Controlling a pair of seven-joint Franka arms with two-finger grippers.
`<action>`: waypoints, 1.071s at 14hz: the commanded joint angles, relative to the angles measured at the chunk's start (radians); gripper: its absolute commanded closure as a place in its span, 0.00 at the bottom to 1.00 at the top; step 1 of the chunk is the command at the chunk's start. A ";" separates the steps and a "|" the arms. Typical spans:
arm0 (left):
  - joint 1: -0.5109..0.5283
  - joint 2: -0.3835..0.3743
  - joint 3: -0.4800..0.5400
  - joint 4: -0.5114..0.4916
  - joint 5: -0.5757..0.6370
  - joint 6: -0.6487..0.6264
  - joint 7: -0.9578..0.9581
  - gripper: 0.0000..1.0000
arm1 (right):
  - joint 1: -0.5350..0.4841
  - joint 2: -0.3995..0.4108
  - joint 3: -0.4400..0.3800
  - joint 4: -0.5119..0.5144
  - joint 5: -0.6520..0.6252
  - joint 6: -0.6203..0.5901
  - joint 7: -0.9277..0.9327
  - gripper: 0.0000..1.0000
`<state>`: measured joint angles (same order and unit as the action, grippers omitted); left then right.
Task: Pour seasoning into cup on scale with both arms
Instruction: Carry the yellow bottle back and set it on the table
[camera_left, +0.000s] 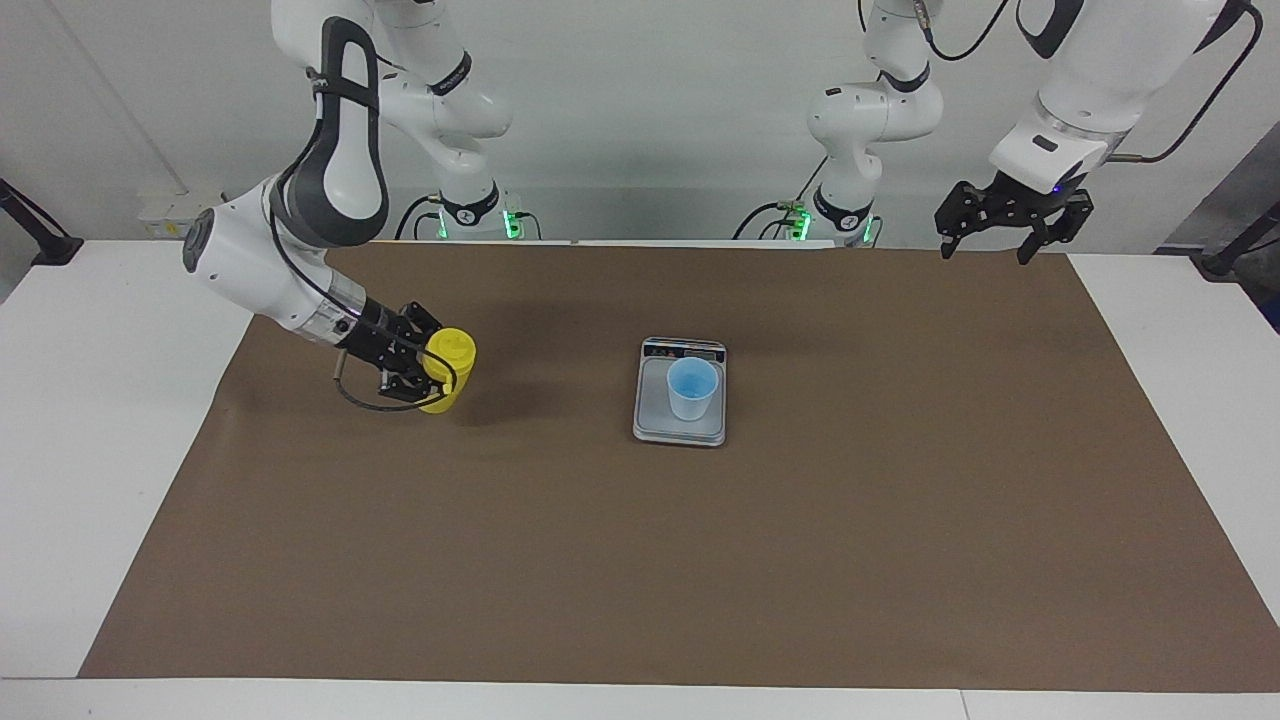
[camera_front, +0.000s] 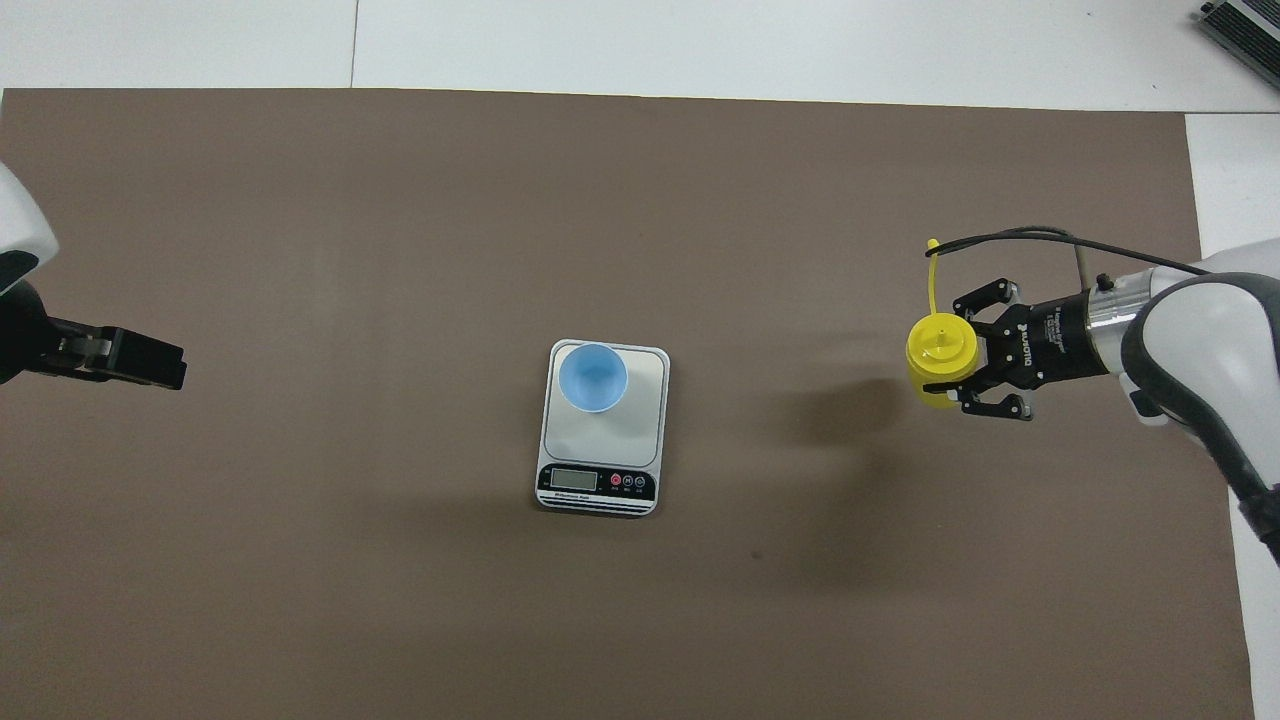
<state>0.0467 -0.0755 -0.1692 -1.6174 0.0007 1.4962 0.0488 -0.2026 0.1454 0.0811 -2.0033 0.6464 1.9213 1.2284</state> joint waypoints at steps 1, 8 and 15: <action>0.007 -0.029 -0.007 -0.032 0.015 0.019 -0.001 0.00 | -0.067 0.022 0.014 -0.006 0.077 -0.022 -0.067 1.00; 0.012 -0.030 -0.006 -0.032 0.015 0.009 -0.001 0.00 | -0.118 0.026 0.009 -0.100 0.125 -0.013 -0.311 0.10; 0.012 -0.030 -0.007 -0.051 0.009 0.085 -0.004 0.00 | -0.147 -0.001 -0.003 -0.075 -0.029 0.035 -0.329 0.00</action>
<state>0.0467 -0.0757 -0.1700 -1.6186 0.0007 1.5217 0.0485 -0.3195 0.1738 0.0740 -2.0748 0.6806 1.9470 0.9326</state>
